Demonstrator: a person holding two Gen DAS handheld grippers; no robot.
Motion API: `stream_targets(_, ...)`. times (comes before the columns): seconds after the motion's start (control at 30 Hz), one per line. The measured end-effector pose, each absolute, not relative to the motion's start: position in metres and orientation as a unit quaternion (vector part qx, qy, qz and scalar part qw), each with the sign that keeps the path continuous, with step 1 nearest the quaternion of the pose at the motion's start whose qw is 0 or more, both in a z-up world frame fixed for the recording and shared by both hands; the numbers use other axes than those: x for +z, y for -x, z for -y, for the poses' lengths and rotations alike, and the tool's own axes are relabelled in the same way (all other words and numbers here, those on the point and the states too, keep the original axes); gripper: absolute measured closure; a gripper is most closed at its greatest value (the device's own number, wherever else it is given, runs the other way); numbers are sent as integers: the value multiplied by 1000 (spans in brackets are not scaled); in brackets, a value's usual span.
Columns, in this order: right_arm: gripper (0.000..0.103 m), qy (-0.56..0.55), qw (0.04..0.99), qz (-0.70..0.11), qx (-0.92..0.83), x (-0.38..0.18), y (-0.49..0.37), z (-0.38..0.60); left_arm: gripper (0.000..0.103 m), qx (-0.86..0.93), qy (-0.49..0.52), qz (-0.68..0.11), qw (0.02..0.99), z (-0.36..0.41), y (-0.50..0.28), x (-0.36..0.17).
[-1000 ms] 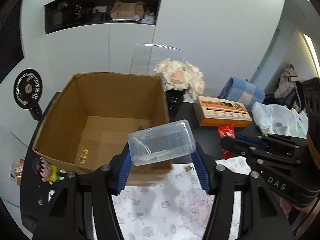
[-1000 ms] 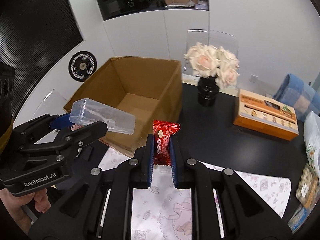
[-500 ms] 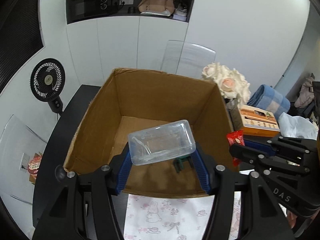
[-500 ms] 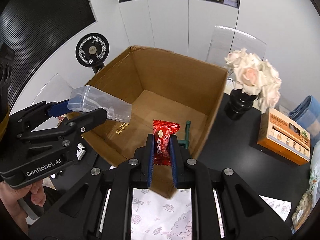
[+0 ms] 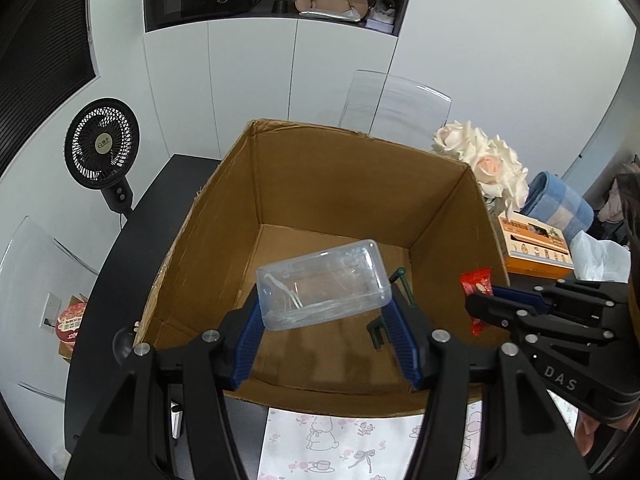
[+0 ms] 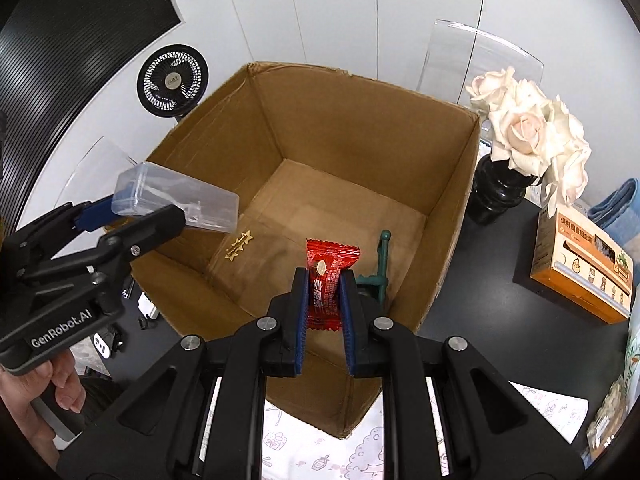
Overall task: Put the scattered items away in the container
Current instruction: 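Open both tools to drop the clear box and candy packet into the box, then move both tools back over the mat toward the remaining items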
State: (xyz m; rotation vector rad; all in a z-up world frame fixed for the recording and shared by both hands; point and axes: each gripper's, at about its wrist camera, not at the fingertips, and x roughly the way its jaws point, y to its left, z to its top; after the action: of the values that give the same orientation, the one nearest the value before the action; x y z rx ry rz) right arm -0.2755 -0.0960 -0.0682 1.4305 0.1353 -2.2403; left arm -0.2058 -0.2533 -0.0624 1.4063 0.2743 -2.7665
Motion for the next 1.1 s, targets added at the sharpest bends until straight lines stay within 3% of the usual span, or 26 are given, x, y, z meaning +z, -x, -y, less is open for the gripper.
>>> stream_targets(0.5,84,-516,238,-51,-821,-66,273,91,46,-891,-447,-81,8,250,204,-61)
stream_targets(0.53,63,-515,238,-54,-822,-66,273,91,45,-892,-445,-84,4,251,204,-61)
stream_targets(0.57,45,-511,235,-57,-825,-65,272,91,34,-890,-446,-90,2,253,204,-61)
stream_targets(0.6,15,-508,228,-61,-828,-64,270,90,24,-889,-447,-96,6,255,204,-62)
stream_targets(0.63,7,-499,219,-69,-836,-61,269,89,9,-888,-448,-102,10,257,204,-62)
stream_targets(0.8,0,-489,215,-60,-843,-54,265,79,1,-894,-436,-100,23,261,199,-57)
stream_targets(1.1,0,-469,223,-52,-853,-44,248,67,1,-898,-428,-102,15,256,190,-49)
